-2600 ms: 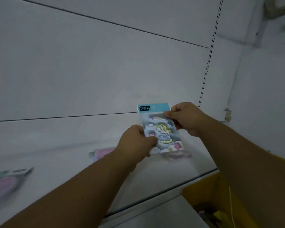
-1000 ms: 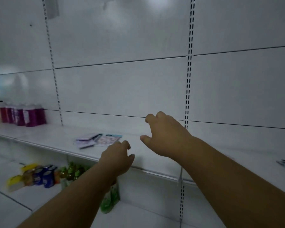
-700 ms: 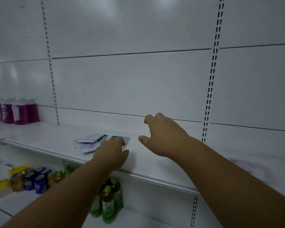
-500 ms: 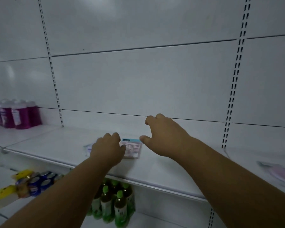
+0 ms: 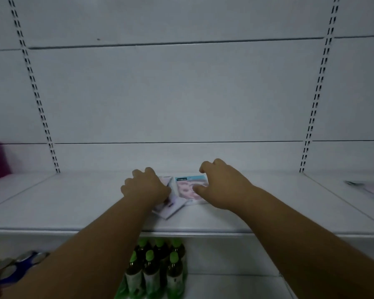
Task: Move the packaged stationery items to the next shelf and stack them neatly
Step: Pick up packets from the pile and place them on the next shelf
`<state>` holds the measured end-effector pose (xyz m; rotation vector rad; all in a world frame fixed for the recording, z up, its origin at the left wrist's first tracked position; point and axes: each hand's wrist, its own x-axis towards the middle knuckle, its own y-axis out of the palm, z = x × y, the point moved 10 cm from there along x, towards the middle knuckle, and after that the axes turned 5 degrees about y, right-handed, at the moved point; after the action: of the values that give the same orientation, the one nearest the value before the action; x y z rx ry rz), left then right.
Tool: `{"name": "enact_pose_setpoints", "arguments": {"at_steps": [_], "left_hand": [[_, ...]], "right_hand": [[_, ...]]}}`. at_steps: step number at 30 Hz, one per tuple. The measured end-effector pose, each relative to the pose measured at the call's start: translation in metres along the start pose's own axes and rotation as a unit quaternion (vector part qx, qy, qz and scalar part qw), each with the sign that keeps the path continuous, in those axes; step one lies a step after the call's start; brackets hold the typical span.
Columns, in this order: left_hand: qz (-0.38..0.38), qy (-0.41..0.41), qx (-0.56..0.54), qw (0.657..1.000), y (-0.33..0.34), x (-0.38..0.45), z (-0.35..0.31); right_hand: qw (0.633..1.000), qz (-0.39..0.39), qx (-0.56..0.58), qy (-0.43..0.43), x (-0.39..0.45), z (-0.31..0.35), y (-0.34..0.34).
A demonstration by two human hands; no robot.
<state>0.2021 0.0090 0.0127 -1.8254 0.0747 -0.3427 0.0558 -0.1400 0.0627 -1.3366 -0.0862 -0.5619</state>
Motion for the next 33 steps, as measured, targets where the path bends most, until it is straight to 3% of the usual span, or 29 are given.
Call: {"name": "enact_pose_setpoints", "arguments": {"at_steps": [4, 9, 12, 16, 18, 22, 25, 33], "left_hand": [[-0.101, 0.048, -0.163, 0.980, -0.036, 0.001, 0.004], [-0.258, 0.127, -0.314, 0.905, -0.078, -0.036, 0.008], [-0.271, 0.151, -0.395, 0.865, -0.084, -0.053, 0.009], [-0.266, 0.164, -0.424, 0.850, -0.087, -0.060, 0.007], [-0.256, 0.161, -0.434, 0.849, -0.083, -0.061, 0.005], [-0.244, 0.165, -0.436, 0.850, -0.075, -0.063, -0.019], [-0.240, 0.185, -0.434, 0.848, -0.069, -0.070, -0.056], [-0.186, 0.297, -0.446, 0.824, -0.043, -0.137, -0.240]], "right_hand": [[0.998, 0.025, -0.026, 0.060, 0.016, -0.005, 0.024], [0.980, 0.093, -0.097, 0.145, 0.031, -0.021, 0.066], [0.971, 0.114, -0.090, 0.188, 0.040, -0.026, 0.076], [0.966, 0.111, -0.015, 0.233, 0.047, -0.031, 0.075], [0.966, 0.080, 0.032, 0.245, 0.044, -0.037, 0.067], [0.961, -0.081, 0.122, 0.235, 0.025, -0.064, 0.011], [0.948, -0.154, 0.153, 0.233, -0.003, -0.100, -0.035], [0.886, -0.295, 0.177, 0.311, -0.124, -0.267, -0.164]]}}
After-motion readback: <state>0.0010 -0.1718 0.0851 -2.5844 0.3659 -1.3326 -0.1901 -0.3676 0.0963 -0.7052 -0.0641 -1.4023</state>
